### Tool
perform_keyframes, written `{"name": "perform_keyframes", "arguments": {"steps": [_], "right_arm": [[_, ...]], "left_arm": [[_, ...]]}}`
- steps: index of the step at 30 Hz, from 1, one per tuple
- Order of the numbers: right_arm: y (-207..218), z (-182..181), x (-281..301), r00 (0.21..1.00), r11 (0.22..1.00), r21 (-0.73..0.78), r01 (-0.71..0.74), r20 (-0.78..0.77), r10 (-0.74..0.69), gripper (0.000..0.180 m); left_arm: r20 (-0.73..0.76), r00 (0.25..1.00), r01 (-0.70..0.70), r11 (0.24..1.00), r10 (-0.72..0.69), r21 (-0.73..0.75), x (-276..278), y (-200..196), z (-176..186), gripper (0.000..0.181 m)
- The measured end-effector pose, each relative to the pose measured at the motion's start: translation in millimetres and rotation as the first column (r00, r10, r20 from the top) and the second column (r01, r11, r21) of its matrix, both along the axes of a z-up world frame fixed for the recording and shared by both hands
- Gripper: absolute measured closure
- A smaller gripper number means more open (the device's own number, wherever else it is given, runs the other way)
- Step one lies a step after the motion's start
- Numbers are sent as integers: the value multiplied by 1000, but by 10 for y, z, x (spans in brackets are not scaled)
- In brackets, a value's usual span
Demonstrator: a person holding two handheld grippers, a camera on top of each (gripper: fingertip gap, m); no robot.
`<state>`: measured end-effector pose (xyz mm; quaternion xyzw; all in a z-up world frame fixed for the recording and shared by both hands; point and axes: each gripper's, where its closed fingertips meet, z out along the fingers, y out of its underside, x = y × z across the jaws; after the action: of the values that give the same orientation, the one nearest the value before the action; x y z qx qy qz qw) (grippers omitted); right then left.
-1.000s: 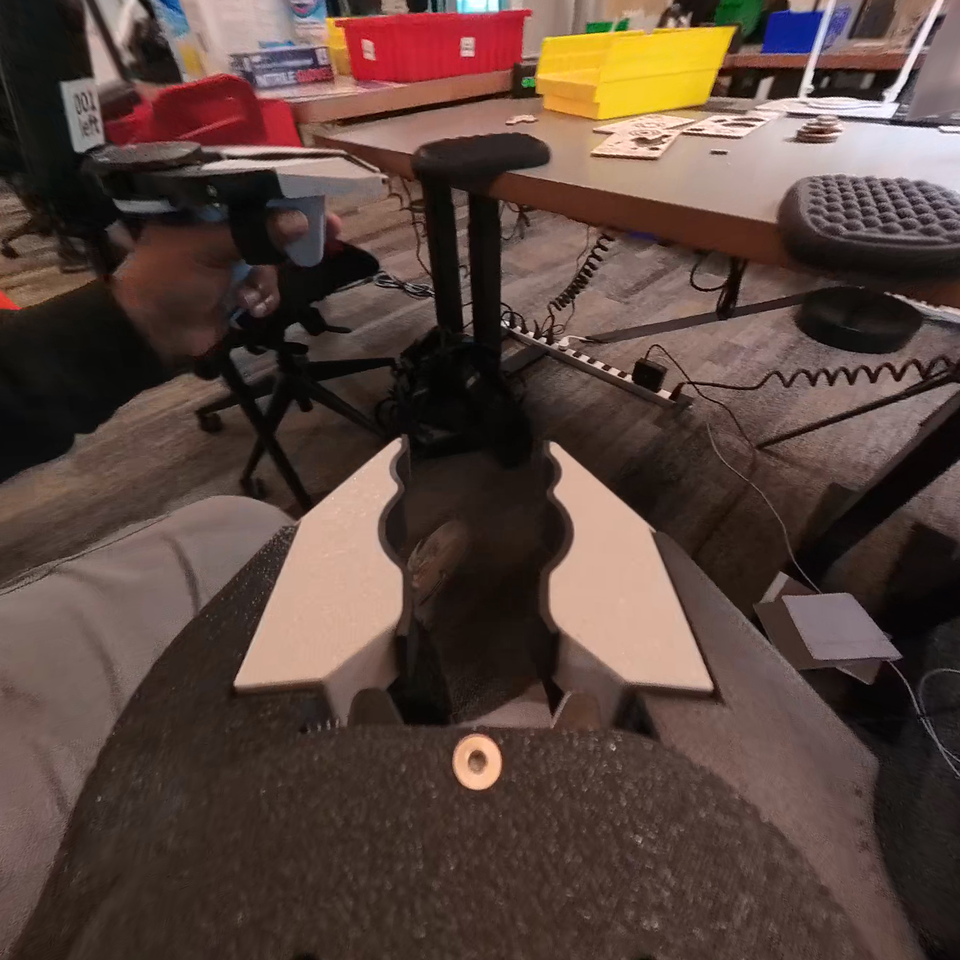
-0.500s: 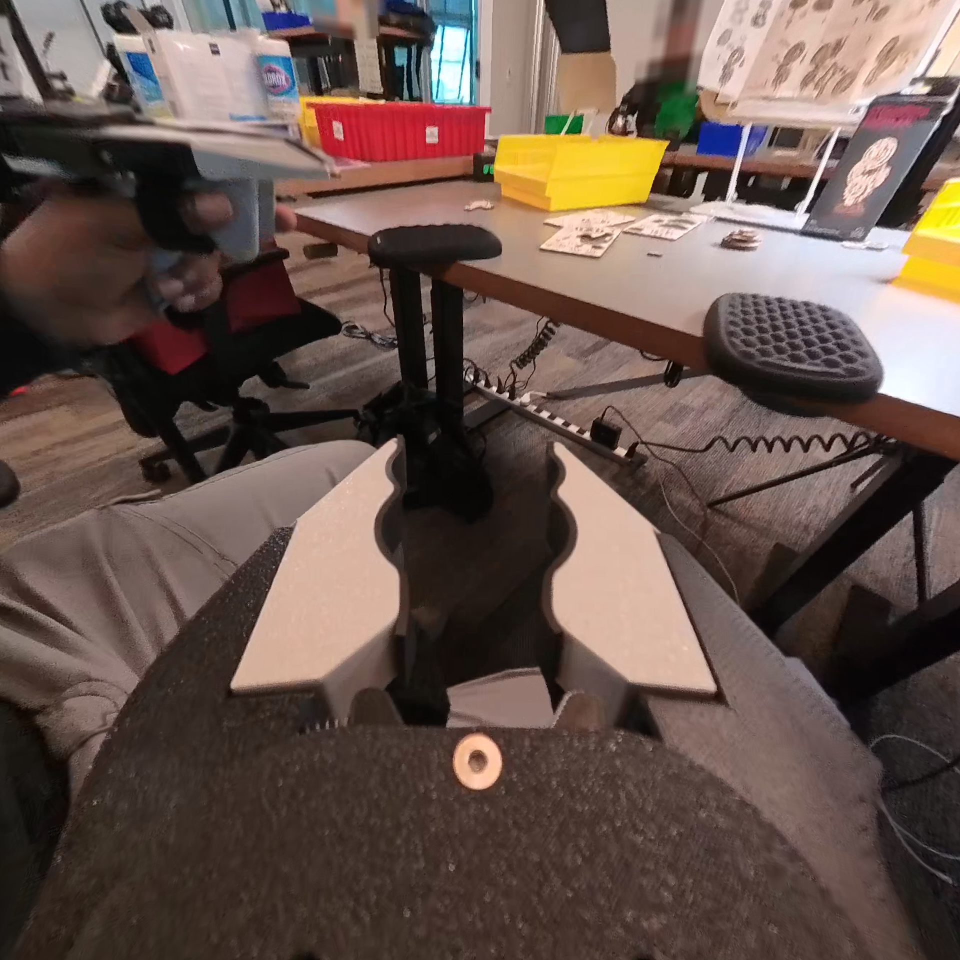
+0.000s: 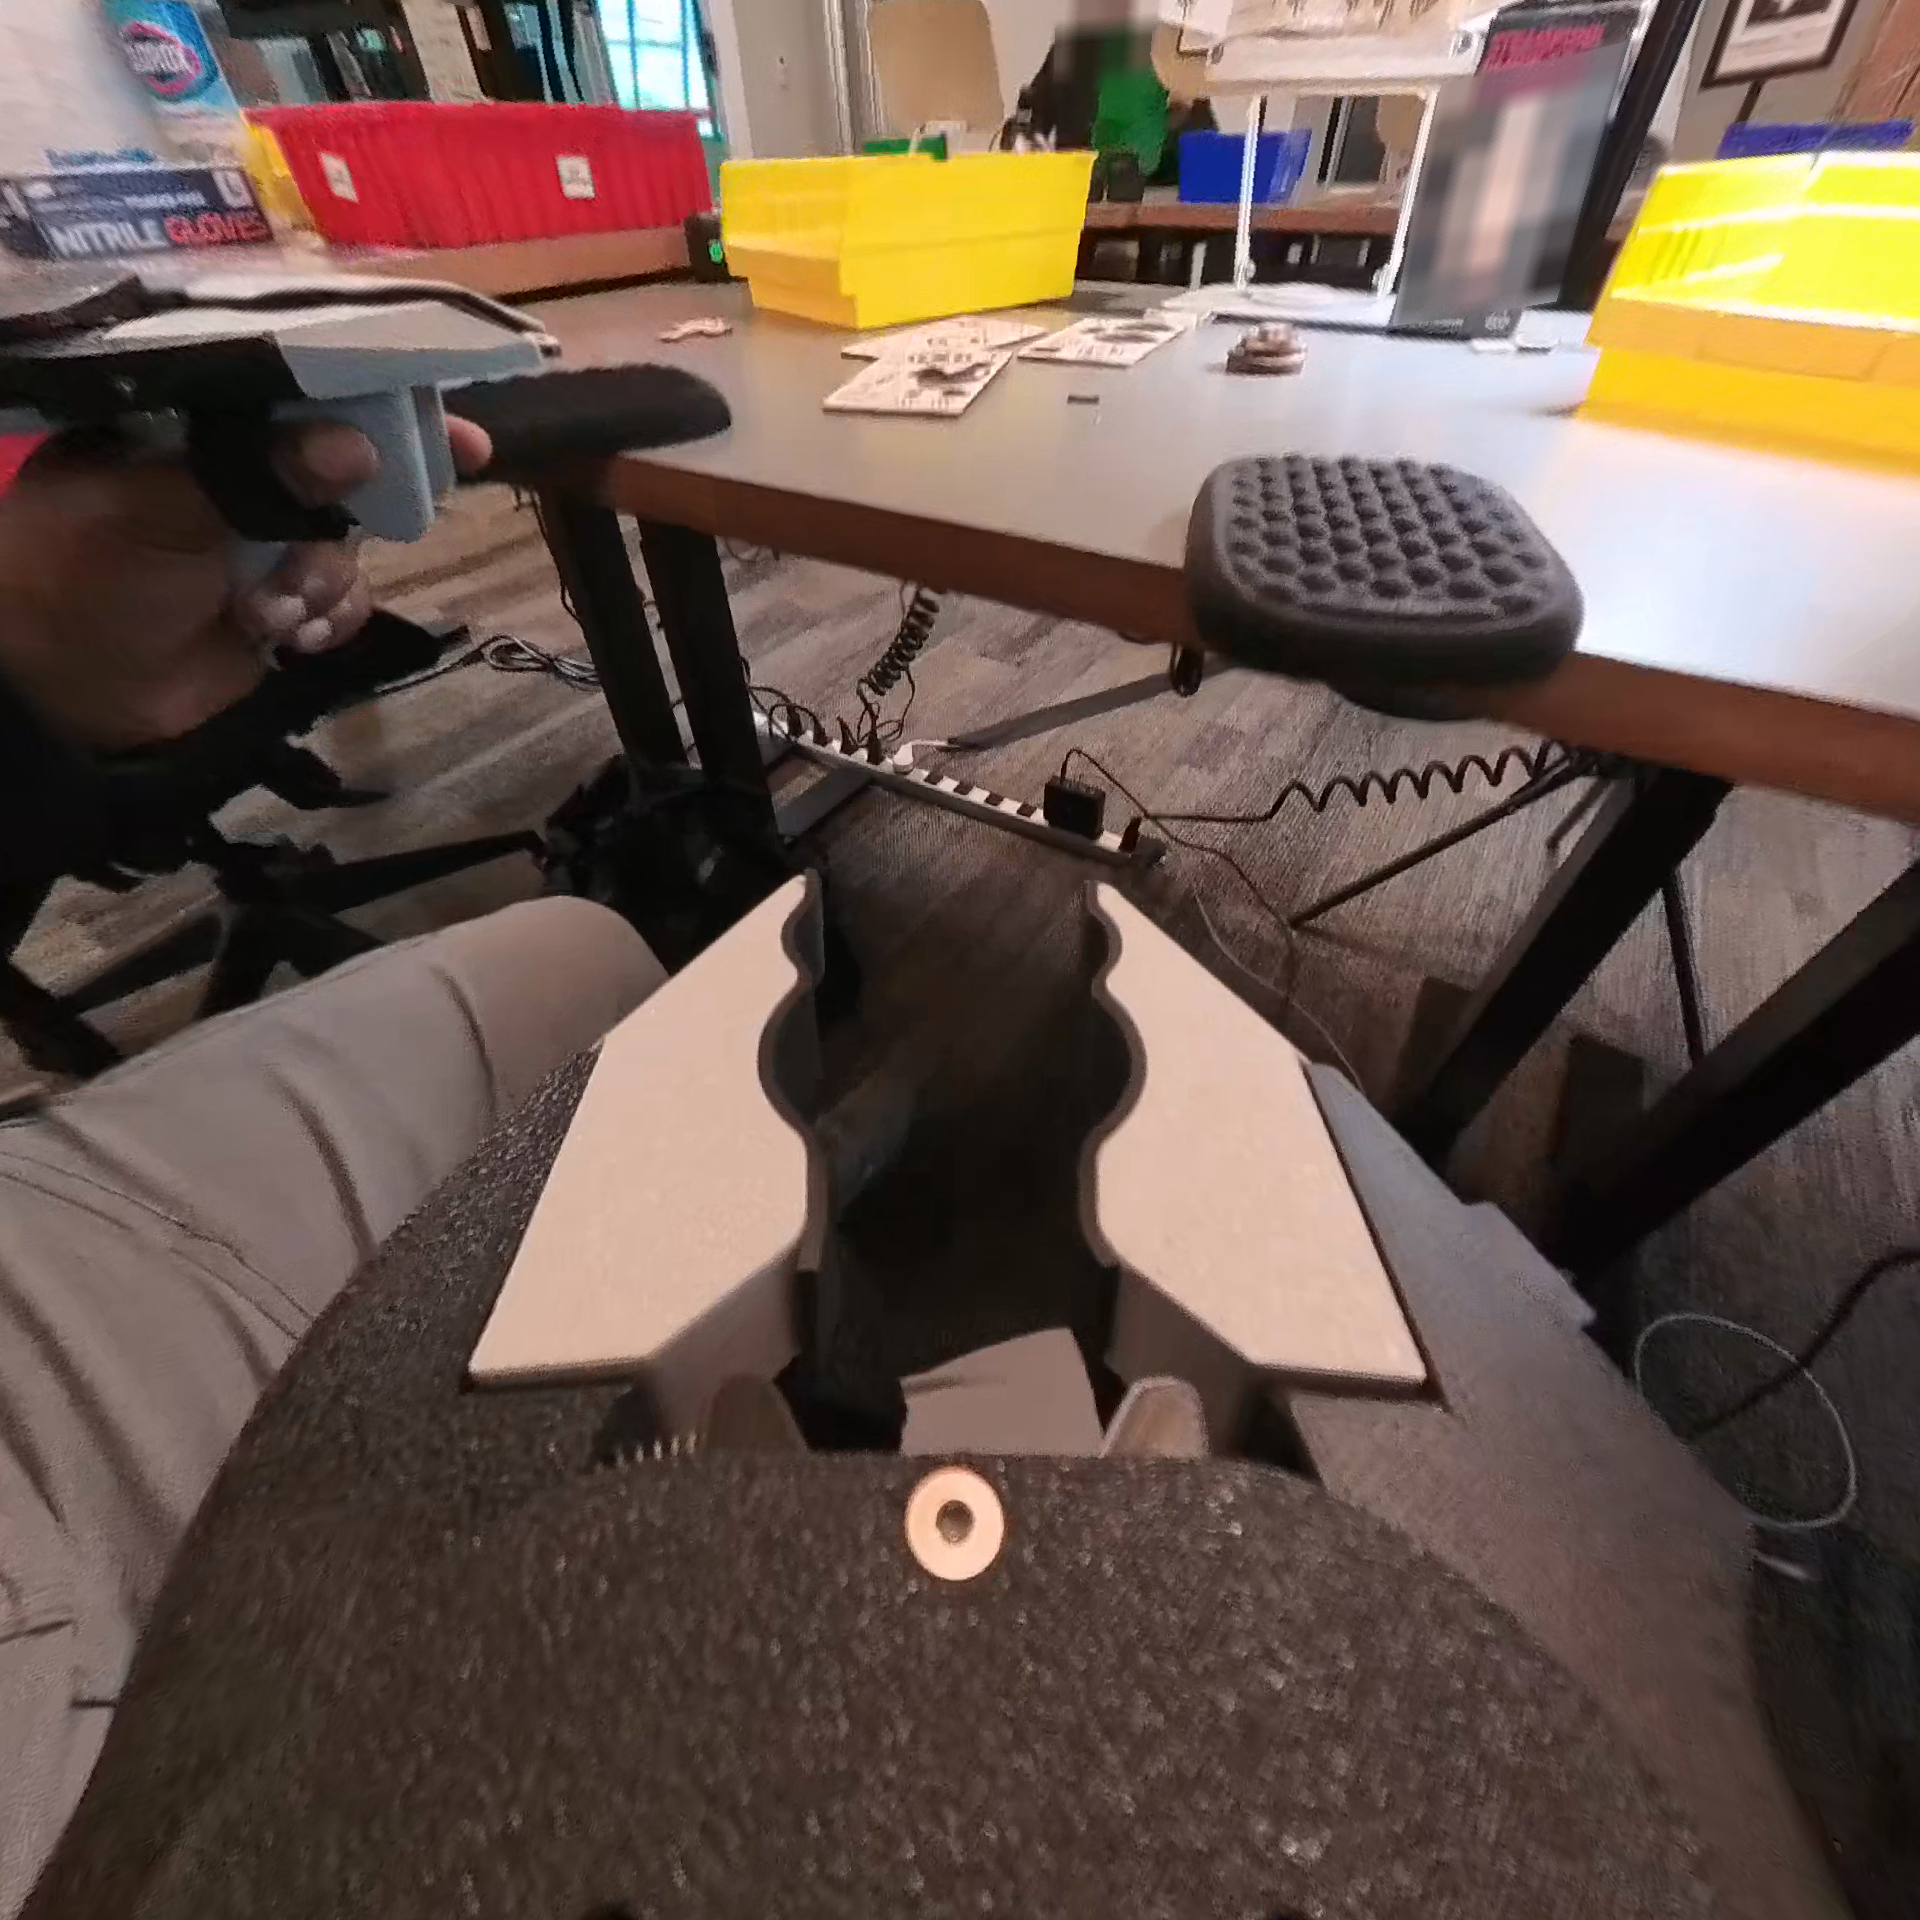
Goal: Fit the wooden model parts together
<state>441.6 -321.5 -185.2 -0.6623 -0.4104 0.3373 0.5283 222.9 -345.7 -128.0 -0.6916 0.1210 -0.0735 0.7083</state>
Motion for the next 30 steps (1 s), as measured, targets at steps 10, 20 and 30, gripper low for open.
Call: {"name": "perform_keyframes", "arguments": {"steps": [10,20,30], "right_arm": [[140,380,-163,998,997,73,22,-52,-19,132],[366,123,-141,997,996,35,80,-20,-79,132],[1189,449,-647,979,980,-7,198,-55,-198,127]], "left_arm": [[2,999,-38,999,38,28,-84,415,360,171],[47,999,23,1000,-23,-2,-230,481,202,172],[90,996,-14,997,21,-80,-1152,583,313,171]]}}
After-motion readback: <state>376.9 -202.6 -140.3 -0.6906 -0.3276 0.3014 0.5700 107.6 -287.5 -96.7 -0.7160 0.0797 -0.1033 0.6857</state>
